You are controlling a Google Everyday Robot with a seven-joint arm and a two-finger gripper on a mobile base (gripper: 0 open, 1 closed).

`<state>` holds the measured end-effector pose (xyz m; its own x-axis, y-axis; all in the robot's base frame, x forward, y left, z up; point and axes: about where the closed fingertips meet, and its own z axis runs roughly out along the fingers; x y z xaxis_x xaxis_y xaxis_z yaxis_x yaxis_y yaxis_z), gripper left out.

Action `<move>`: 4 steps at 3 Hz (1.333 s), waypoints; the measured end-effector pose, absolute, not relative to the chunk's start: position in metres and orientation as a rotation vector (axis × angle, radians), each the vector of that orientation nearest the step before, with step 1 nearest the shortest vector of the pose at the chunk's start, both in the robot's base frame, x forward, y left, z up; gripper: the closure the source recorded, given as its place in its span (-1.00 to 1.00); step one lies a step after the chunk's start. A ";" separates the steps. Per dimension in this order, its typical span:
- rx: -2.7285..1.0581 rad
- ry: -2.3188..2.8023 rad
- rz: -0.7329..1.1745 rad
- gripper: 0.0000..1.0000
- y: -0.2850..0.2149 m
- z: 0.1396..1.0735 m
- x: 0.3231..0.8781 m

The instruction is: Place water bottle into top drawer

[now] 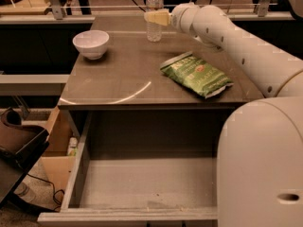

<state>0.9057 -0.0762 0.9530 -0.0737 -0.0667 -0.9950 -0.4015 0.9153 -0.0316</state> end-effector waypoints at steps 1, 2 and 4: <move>-0.354 1.630 0.272 -1.00 -0.079 0.947 0.919; -0.367 1.602 0.280 -1.00 -0.078 0.949 0.926; -0.471 1.500 0.385 -1.00 -0.051 0.972 0.934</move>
Offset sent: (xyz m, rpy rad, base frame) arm 0.0273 0.0015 0.0045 0.0164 -0.0727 0.0269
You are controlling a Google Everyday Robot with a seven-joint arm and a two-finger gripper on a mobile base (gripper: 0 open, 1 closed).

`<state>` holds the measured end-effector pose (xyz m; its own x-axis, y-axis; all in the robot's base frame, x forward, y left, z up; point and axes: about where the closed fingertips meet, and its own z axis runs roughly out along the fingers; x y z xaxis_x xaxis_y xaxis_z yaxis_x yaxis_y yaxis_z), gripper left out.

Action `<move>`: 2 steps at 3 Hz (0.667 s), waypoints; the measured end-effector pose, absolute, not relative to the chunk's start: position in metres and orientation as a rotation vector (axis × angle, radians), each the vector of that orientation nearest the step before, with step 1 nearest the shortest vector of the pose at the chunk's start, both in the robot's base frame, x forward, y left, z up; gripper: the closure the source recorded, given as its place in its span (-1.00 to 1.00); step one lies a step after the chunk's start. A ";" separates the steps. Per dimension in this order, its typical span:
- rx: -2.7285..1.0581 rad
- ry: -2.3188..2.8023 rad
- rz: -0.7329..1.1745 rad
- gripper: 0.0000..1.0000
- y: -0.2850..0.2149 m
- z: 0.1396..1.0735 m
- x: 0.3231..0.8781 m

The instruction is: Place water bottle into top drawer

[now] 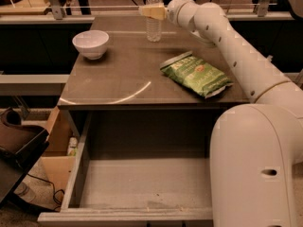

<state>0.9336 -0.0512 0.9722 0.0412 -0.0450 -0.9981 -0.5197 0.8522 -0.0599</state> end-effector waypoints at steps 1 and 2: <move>-0.497 1.485 0.416 -1.00 -0.043 0.976 0.935; -0.523 1.488 0.431 -0.66 -0.038 0.977 0.935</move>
Offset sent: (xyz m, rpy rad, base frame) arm 0.0052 0.0110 0.0111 -0.0180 0.0040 0.0883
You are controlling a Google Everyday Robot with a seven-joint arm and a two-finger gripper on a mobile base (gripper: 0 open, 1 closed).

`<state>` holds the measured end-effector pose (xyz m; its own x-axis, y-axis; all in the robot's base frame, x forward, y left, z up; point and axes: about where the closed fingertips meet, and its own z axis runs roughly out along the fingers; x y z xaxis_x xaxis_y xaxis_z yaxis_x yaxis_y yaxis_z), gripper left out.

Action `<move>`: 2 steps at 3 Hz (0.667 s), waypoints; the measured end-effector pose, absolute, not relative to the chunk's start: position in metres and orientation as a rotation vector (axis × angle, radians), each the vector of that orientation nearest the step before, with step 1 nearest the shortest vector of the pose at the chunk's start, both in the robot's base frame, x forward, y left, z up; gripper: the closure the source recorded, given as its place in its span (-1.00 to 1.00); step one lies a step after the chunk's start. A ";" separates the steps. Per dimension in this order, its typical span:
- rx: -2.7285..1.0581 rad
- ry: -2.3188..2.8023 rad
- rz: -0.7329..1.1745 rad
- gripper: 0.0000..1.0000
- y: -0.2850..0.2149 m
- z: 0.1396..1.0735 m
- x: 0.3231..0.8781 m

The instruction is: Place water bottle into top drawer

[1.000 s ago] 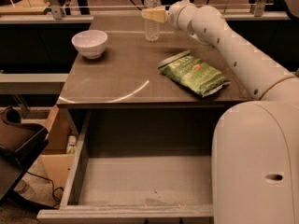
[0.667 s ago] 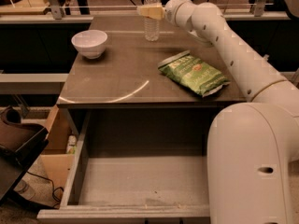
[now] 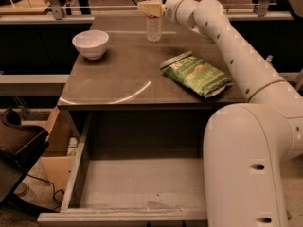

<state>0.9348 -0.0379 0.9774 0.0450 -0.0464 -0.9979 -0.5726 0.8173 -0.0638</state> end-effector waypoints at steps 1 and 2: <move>-0.547 1.494 0.444 -0.19 -0.033 0.978 0.937; -0.549 1.493 0.446 0.27 -0.031 0.977 0.937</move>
Offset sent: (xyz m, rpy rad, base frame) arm 0.0014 0.0036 0.0001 -0.0084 0.0068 0.0191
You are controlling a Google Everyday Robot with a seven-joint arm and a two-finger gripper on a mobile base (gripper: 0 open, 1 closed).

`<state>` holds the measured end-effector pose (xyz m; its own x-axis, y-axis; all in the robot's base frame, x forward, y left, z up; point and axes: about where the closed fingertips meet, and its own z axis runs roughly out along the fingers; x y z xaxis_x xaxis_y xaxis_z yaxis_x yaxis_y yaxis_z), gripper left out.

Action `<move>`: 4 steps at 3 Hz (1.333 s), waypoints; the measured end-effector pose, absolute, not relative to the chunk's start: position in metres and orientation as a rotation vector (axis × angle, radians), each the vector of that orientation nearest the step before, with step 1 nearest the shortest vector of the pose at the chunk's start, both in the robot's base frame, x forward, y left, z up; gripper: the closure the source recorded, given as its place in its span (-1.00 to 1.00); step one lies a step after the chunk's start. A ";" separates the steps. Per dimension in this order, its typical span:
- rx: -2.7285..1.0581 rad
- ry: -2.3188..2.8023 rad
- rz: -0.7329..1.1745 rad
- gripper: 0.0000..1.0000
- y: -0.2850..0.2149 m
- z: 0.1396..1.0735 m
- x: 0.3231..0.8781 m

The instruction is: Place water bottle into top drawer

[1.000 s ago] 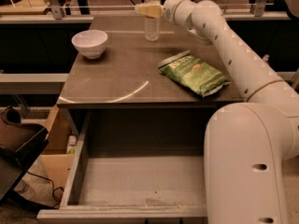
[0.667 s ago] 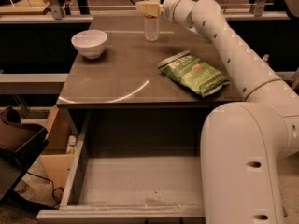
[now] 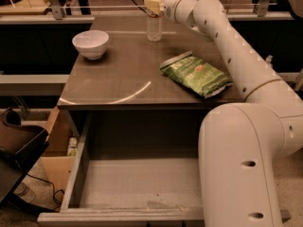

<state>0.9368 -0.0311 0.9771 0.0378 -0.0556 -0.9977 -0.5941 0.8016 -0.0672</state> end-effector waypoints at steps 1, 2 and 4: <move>-0.552 1.494 0.450 0.77 -0.028 0.976 0.937; -0.554 1.494 0.453 1.00 -0.025 0.975 0.937; -0.586 1.525 0.441 1.00 -0.028 0.982 0.929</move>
Offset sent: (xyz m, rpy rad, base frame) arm 0.0002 0.0026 -0.0010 0.0002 0.0012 0.0030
